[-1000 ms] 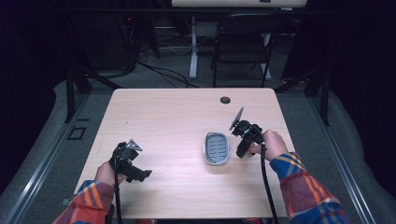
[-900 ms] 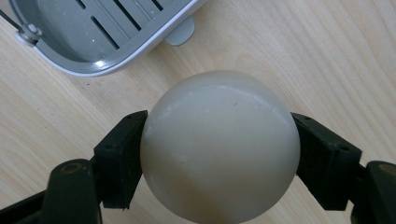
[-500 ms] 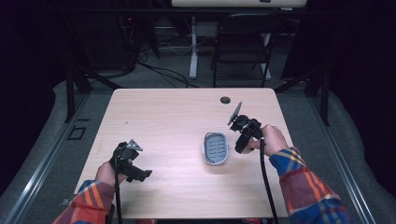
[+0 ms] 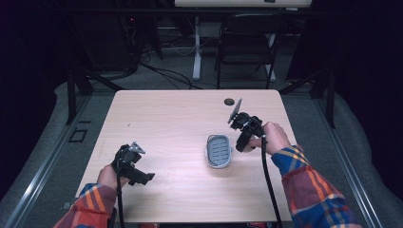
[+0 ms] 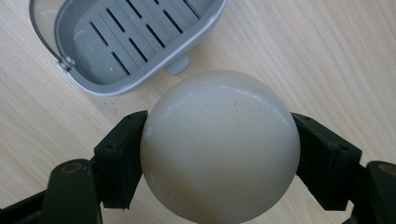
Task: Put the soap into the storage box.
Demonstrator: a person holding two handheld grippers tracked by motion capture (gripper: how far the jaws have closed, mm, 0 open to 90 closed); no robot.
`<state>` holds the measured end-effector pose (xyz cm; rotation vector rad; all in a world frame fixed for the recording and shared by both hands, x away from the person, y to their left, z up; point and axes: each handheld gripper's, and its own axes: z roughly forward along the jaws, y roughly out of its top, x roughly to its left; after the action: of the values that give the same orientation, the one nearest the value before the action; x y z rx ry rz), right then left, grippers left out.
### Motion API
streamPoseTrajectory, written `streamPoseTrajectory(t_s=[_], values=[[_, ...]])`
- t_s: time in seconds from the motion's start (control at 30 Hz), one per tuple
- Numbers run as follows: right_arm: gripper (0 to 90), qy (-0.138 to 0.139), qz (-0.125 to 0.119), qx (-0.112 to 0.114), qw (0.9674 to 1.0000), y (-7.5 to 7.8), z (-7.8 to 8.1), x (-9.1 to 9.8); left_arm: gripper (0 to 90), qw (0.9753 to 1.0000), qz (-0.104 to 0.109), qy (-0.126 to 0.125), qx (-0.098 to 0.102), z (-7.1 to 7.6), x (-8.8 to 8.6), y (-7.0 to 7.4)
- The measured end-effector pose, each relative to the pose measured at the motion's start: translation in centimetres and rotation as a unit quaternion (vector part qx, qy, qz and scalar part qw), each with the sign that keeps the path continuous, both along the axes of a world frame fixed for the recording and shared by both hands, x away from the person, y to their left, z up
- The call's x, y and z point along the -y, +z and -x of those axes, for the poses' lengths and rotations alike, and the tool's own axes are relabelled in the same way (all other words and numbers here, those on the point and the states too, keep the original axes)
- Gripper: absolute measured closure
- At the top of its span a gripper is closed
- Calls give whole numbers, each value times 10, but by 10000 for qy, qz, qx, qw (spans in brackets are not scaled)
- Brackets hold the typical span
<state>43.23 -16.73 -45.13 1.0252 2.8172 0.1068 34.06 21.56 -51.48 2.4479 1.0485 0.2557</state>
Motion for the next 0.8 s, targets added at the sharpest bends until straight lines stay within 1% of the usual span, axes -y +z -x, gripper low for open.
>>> streamPoseTrajectory(t_s=[0.07, 0.1, 0.17, 0.23, 0.33, 0.4, 0.43, 0.57, 0.63, 0.7, 0.8], values=[[246, 32, 21, 7, 10000, 2, -1, -3, 4, 10000, 1, 0, -3, 0, 0, 0], [246, 13, -20, 25, 10000, 3, -1, -5, 4, 10000, 5, 0, -1, 0, 0, 0], [246, 76, 50, 22, 10000, 5, -3, -8, 4, 10000, 8, 2, 3, 0, 0, 0], [246, 118, 60, 19, 9999, 7, -4, -13, 4, 10000, 7, 1, 1, 0, 0, 0], [246, 141, 49, 26, 9999, 7, -4, -16, 4, 10000, 4, -1, 0, 0, 0, 0], [246, 190, 110, -4, 9998, 8, -6, -19, 4, 10000, 9, -1, 1, 0, 0, 0], [246, 182, 91, -3, 9998, 8, -6, -20, 4, 10000, 9, 0, -1, 0, 0, 0], [246, 223, 145, -41, 9996, 8, -8, -26, 4, 10000, -2, 5, 2, 0, 0, 0], [246, 235, 106, -38, 9997, 7, -9, -30, 4, 10000, 9, 1, 0, 0, 0, 0], [246, 280, 139, -52, 9995, 7, -10, -33, 4, 10000, 5, -4, -7, 0, 0, 0], [245, 302, 123, -52, 9995, 6, -11, -37, 3, 10000, 9, 1, -8, 0, 0, 0]])
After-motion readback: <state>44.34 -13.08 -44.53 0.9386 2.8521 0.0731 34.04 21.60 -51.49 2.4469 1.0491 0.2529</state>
